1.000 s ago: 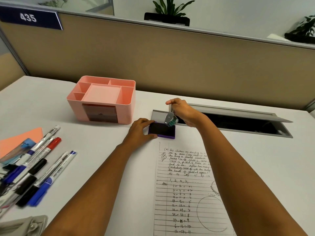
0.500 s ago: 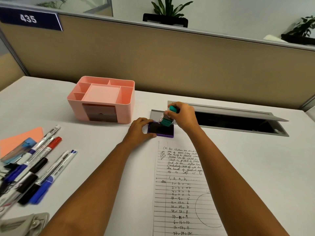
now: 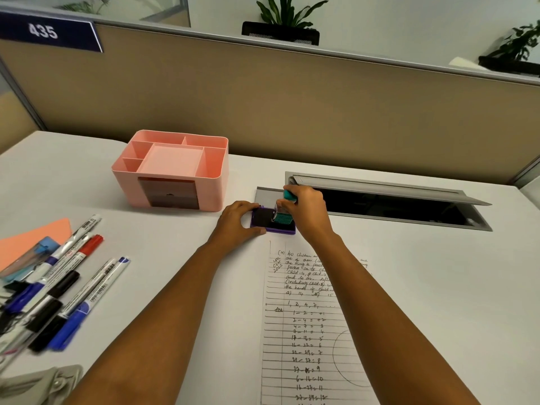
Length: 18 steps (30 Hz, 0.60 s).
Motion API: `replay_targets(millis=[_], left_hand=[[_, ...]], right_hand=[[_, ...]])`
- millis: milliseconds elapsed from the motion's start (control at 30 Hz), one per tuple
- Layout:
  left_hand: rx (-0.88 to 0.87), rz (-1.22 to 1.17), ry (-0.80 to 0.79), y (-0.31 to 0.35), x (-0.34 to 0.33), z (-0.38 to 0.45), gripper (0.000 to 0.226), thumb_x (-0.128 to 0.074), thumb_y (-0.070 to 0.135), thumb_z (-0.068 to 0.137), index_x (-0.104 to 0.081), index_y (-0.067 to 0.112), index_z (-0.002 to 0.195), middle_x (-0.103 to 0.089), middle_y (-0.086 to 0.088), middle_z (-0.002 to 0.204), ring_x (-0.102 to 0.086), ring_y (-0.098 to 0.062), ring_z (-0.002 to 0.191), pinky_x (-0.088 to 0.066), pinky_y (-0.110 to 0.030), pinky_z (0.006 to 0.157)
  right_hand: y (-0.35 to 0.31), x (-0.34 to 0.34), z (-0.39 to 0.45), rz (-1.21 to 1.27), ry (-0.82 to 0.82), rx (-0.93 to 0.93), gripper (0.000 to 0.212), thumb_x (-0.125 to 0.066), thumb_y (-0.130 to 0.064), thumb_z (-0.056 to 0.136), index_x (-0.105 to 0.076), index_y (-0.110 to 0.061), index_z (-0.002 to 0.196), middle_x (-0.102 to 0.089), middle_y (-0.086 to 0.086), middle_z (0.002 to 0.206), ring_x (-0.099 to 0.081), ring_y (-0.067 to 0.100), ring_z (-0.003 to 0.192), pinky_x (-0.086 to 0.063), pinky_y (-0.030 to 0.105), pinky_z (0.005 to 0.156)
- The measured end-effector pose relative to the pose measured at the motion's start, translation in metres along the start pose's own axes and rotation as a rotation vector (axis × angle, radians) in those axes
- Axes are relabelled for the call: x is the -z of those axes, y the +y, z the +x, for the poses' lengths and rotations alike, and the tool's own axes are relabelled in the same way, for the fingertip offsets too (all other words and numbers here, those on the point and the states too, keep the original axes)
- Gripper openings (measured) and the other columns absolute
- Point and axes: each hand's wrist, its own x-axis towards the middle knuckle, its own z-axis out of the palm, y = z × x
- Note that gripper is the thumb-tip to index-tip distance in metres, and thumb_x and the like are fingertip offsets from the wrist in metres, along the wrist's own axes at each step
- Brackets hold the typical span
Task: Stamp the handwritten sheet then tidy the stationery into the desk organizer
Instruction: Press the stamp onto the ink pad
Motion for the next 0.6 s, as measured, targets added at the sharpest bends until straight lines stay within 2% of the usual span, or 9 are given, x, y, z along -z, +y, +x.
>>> replay_targets(millis=[200,367,500,600], left_hand=[[0.008,-0.006,0.006,0.000,0.000,-0.001,0.063,-0.077,0.026,0.072,-0.052,0.016,0.128,-0.052,-0.006,0.130,-0.044,-0.021,0.122,-0.036,-0.030,0.101],[0.014,0.000,0.018,0.000,-0.002,0.000,0.062,-0.077,0.028,0.071,-0.053,0.016,0.127,-0.052,-0.006,0.129,-0.045,-0.021,0.122,-0.037,-0.029,0.100],[0.010,0.002,0.017,0.000,-0.002,0.000,0.062,-0.077,0.029,0.071,-0.053,0.016,0.127,-0.053,-0.006,0.129,-0.045,-0.022,0.121,-0.038,-0.030,0.100],[0.012,-0.006,0.022,-0.001,-0.002,0.000,0.062,-0.078,0.029,0.070,-0.054,0.015,0.126,-0.054,-0.007,0.128,-0.046,-0.022,0.120,-0.039,-0.033,0.102]], right_hand=[[0.002,-0.003,-0.002,-0.036,-0.007,0.021,0.043,-0.059,-0.024,0.090,-0.052,-0.009,0.130,-0.055,0.013,0.131,-0.052,0.028,0.122,-0.048,0.038,0.097],[0.007,-0.005,-0.004,-0.135,0.005,0.110,0.043,-0.058,-0.029,0.090,-0.051,-0.019,0.132,-0.057,0.006,0.129,-0.054,0.024,0.118,-0.050,0.034,0.090],[0.013,-0.004,-0.004,-0.150,-0.042,0.147,0.046,-0.058,-0.022,0.091,-0.046,-0.022,0.135,-0.053,0.006,0.136,-0.054,0.024,0.119,-0.050,0.036,0.093],[0.016,-0.004,-0.003,-0.085,-0.078,0.136,0.045,-0.060,-0.015,0.090,-0.049,-0.023,0.133,-0.056,0.009,0.132,-0.056,0.026,0.117,-0.050,0.038,0.093]])
